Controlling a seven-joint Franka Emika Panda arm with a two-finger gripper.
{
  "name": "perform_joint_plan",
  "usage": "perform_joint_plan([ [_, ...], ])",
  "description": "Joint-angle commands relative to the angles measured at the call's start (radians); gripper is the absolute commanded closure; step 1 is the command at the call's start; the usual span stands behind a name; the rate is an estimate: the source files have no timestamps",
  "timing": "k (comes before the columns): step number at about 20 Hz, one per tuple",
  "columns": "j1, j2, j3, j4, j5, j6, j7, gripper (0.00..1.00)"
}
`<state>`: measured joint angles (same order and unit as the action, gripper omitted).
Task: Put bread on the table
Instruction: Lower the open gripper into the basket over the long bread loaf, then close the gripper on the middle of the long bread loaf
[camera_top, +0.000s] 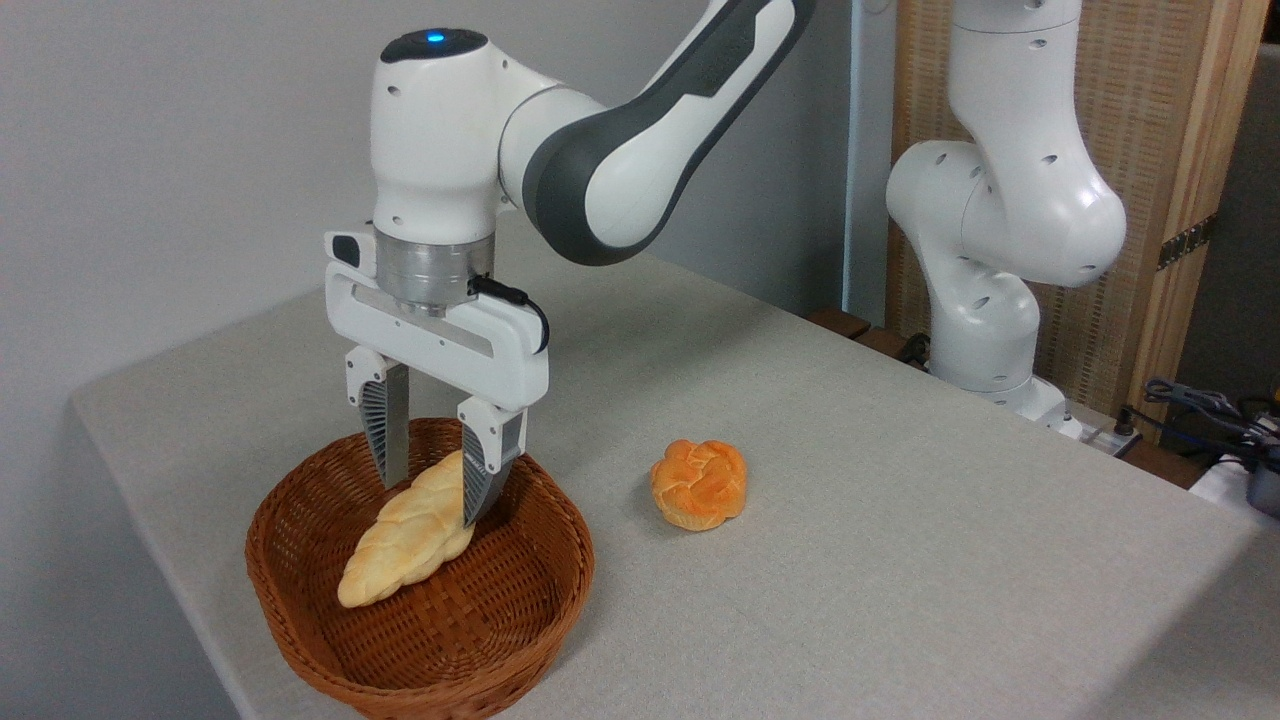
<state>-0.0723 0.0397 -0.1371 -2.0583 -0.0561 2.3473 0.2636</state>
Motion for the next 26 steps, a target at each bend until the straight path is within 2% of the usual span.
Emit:
perform_joint_plan([
  [1,0.0,0.005,-0.01,-0.017,0.015,0.044,-0.006,0.0],
  [4,0.0,0.016,-0.013,-0.019,0.015,0.066,-0.007,0.0],
  [5,0.0,0.02,-0.018,-0.017,0.015,0.067,-0.007,0.04],
  [7,0.0,0.022,-0.021,-0.017,0.015,0.07,-0.006,0.42],
  [8,0.0,0.023,-0.021,-0.019,0.015,0.07,-0.006,0.51],
  [10,0.0,0.028,-0.022,-0.019,0.015,0.07,-0.001,0.56],
  [14,0.0,0.029,-0.022,-0.019,0.015,0.07,0.003,0.61],
  [26,0.002,0.032,-0.022,-0.017,0.015,0.066,0.022,0.62],
])
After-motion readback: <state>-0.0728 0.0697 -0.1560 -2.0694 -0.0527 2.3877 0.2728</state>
